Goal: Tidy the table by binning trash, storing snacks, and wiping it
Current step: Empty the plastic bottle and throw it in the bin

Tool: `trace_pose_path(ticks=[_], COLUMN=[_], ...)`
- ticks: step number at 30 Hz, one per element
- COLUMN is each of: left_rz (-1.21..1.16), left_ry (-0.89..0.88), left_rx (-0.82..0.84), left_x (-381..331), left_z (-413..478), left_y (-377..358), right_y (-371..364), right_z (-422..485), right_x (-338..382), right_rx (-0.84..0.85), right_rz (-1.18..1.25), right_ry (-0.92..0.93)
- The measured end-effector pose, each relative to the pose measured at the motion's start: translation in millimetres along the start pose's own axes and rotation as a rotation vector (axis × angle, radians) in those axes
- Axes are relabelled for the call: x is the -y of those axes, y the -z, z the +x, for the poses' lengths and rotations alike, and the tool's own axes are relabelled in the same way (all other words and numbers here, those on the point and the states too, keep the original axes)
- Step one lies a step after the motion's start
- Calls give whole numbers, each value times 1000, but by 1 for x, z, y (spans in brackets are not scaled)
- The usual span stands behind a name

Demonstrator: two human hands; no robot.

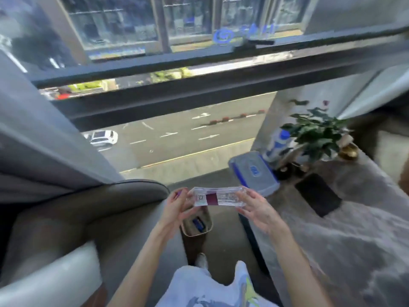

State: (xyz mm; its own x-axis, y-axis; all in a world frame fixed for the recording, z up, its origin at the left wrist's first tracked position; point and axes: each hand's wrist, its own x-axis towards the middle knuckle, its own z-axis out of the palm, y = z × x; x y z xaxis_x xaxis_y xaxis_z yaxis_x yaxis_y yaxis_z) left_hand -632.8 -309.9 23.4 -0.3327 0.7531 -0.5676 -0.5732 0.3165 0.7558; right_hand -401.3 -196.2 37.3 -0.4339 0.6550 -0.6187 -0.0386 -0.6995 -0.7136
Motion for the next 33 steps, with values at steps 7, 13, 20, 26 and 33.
trace_pose_path(ticks=[7, 13, 20, 26, 33], left_rz=[-170, -258, -337, -406, -434], left_ry=[59, 242, 373, 432, 427], left_rx=[-180, -301, -384, -382, -382], left_x=[12, 106, 253, 349, 405], left_z=[40, 129, 271, 345, 424], left_y=[59, 98, 152, 186, 192], right_y=[-47, -29, 32, 80, 111], right_z=[74, 181, 335, 434, 492], right_x=[-23, -93, -222, -313, -373], right_rx=[11, -69, -147, -149, -273], right_rz=[-124, -207, -227, -300, -199], right_ry=[-134, -250, -397, -401, -412])
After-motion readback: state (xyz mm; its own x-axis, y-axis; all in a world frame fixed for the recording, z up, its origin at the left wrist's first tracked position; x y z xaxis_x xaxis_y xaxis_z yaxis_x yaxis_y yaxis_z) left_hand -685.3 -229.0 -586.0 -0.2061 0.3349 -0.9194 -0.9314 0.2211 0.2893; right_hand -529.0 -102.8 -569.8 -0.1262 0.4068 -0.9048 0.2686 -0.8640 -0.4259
